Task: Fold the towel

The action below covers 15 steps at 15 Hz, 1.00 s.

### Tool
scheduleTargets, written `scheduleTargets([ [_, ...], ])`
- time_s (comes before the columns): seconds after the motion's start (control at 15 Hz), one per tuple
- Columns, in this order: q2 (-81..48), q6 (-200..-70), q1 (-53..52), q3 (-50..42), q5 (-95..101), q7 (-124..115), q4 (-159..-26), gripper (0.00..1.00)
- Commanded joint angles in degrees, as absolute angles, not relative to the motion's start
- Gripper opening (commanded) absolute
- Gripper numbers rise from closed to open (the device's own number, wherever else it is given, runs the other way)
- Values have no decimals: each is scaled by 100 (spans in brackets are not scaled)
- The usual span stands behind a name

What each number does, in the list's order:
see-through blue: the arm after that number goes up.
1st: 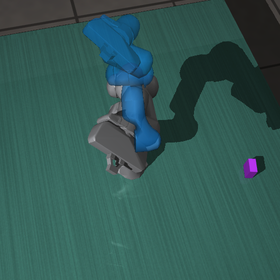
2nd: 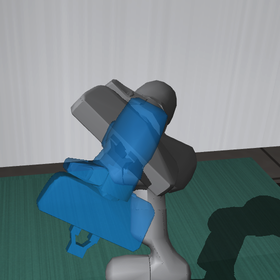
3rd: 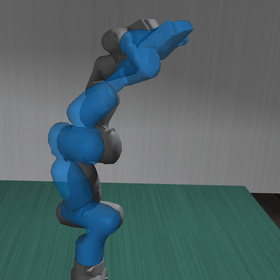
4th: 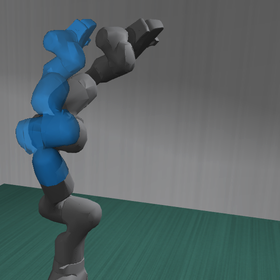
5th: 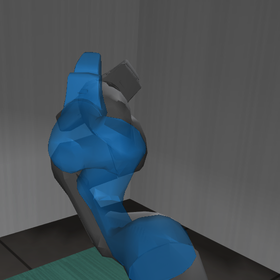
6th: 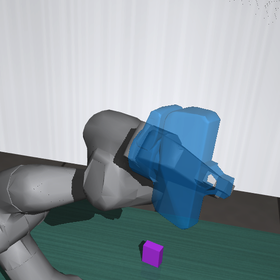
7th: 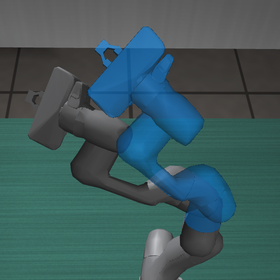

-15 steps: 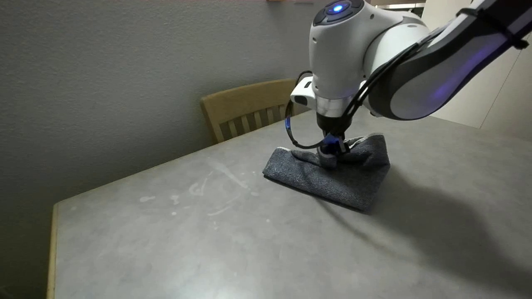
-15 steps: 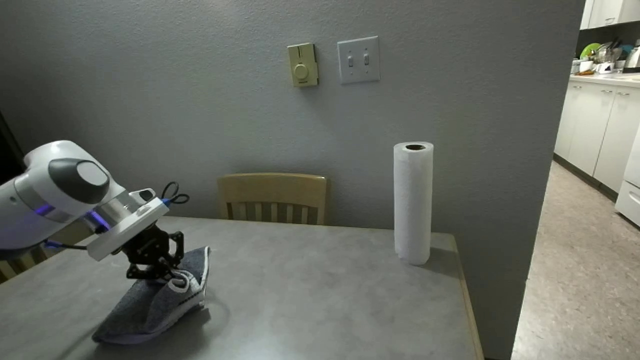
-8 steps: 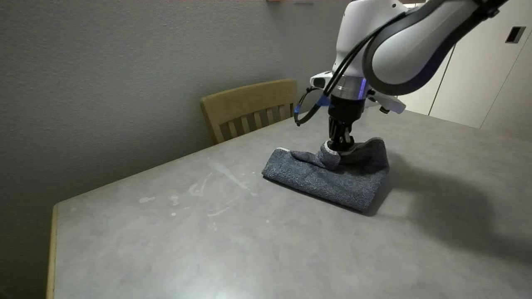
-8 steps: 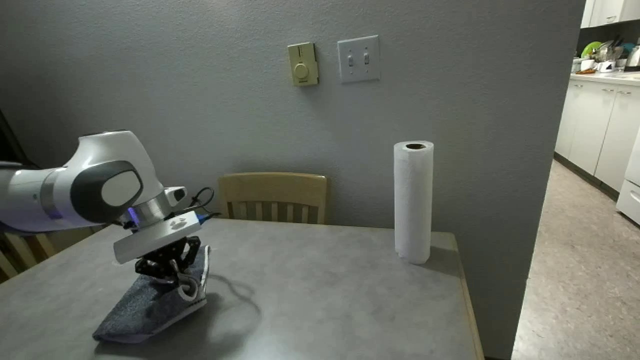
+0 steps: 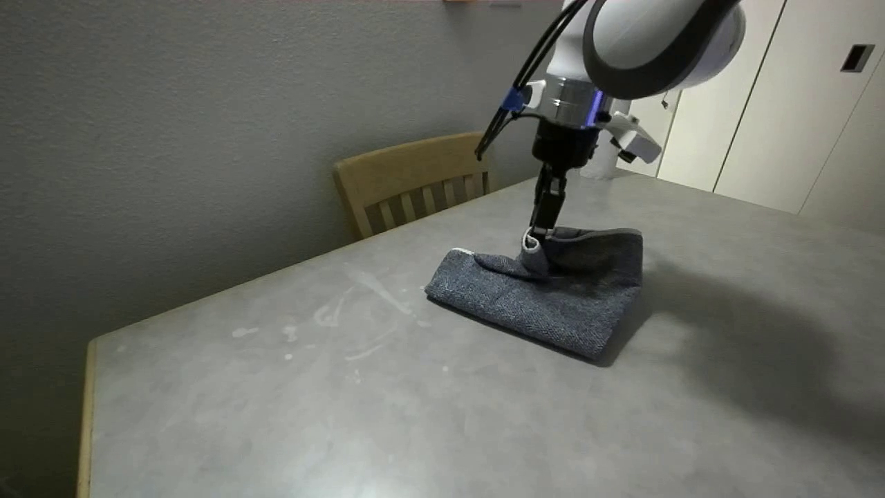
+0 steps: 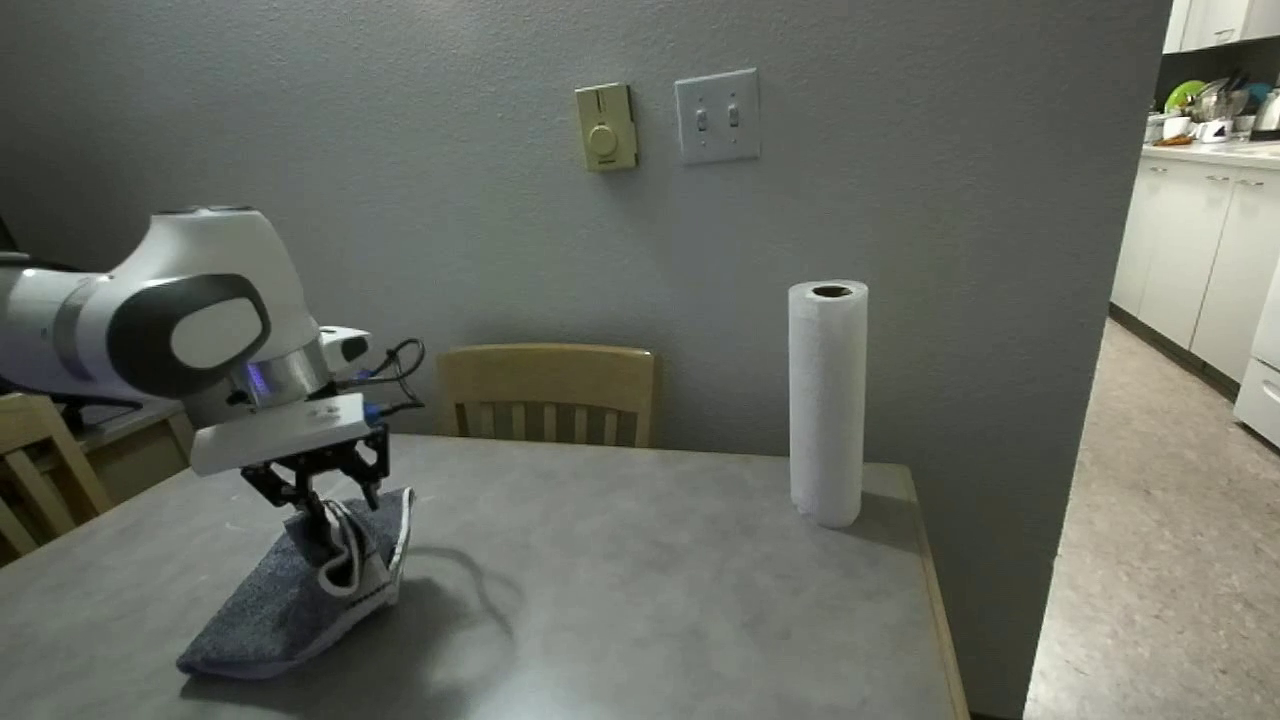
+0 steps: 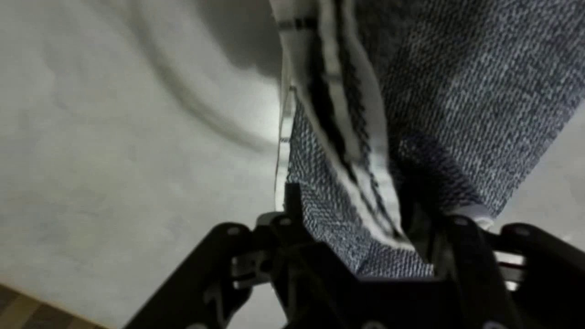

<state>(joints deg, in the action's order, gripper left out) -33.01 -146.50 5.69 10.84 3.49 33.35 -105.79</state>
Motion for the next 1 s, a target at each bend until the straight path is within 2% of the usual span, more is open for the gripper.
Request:
scheduleTargets([
  [0.0, -2540, -14559, -755, 46, 1027, 1736, -10820, 89],
  [0.13, -2331, -14249, -1650, -627, 1662, 743, -10703, 99],
  [0.27, -2312, -13623, -2318, -965, 2429, -267, -10467, 100],
  [0.4, -2446, -12548, -2356, -528, 2903, -908, -10138, 100],
  [0.47, -2300, -13147, -1961, -320, 2776, -631, -10375, 100],
  [0.93, -2307, -13020, -1849, -183, 2804, -756, -10332, 100],
])
